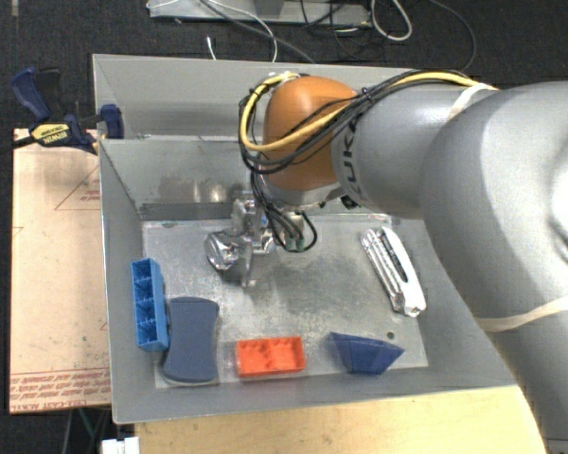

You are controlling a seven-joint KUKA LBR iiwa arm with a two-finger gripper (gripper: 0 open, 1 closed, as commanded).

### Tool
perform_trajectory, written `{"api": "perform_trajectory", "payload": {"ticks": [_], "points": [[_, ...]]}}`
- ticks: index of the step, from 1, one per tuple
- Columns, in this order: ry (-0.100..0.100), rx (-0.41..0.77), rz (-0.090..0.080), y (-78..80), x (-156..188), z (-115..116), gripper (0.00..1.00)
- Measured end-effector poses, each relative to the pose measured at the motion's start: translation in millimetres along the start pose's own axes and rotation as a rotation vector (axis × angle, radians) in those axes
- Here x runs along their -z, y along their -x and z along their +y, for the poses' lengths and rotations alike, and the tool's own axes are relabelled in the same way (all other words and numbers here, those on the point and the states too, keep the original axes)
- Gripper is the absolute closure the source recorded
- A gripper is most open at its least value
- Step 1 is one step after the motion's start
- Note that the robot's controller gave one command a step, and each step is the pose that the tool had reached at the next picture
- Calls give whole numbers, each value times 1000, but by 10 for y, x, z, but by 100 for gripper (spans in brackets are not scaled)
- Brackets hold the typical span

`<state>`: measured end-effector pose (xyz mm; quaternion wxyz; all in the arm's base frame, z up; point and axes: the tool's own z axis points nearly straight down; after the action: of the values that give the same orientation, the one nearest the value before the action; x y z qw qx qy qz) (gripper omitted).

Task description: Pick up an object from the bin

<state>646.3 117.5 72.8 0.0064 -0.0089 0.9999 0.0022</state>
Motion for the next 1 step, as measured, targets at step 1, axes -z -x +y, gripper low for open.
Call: {"api": "perform_trajectory", "payload": {"ticks": [1], "points": [[8, -207, -8, -55, 1, 186, 0]]}}
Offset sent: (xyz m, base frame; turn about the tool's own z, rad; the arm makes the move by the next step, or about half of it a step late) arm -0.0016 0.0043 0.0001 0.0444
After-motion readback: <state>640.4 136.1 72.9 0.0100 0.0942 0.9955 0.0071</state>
